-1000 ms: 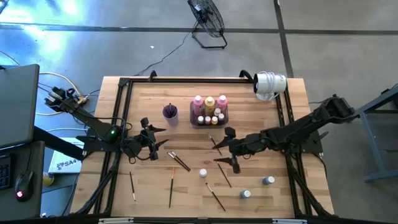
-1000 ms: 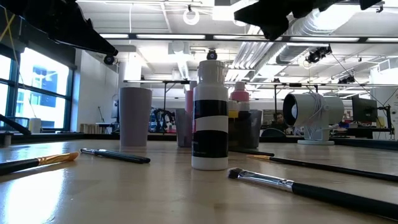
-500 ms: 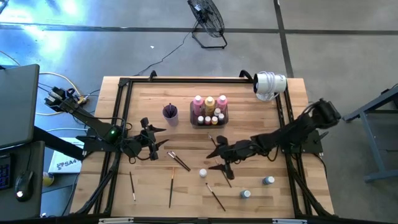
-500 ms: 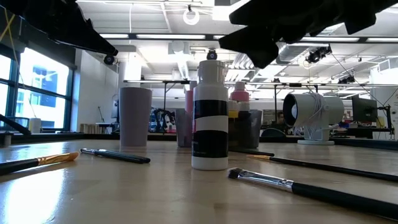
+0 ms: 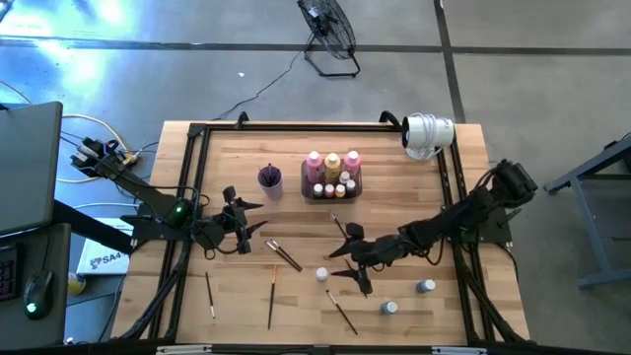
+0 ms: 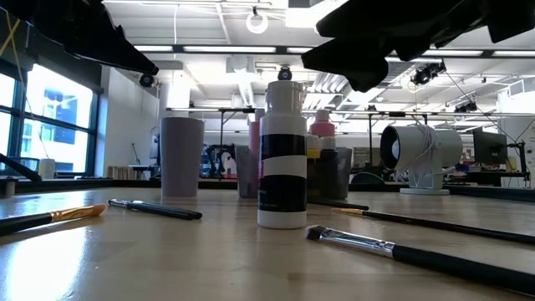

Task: Pick & Place Paint Supplies
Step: Put the small white paint bottle into the gray bin

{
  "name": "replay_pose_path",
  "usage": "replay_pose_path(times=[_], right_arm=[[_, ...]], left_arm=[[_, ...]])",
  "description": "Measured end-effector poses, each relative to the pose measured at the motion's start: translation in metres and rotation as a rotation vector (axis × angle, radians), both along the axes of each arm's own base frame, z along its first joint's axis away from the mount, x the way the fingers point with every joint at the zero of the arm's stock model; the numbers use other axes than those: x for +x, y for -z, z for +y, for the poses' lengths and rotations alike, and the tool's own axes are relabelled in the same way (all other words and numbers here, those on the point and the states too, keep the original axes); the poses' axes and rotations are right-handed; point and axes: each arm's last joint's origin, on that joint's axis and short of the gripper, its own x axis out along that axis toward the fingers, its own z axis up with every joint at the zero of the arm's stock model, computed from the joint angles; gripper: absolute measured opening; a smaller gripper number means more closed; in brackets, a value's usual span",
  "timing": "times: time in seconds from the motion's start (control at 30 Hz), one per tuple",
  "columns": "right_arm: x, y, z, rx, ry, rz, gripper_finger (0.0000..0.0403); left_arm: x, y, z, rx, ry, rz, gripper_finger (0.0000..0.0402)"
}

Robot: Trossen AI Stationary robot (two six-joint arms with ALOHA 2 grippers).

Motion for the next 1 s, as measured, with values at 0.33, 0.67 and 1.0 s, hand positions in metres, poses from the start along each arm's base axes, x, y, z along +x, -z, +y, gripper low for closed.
replay_pose_path(times=[0.33,0.67,1.0], right_arm=[[0.004,0.014,0.01,0.009,0.075,0.018,0.0215],[0.026,0.016,0.026,-0.009,0.05,0.03,0.0215],[0.027,0.018,0.025,-0.029,0.067,0.084,0.0215]], left_arm=[[0.0,0.0,0.0,-0.003,-0.001,-0.002,0.0211],[0.0,0.0,0.0,-0.003,-0.001,0.0,0.0211],[0.0,0.001,-0.001,-0.028,0.043,0.014,0.0211]])
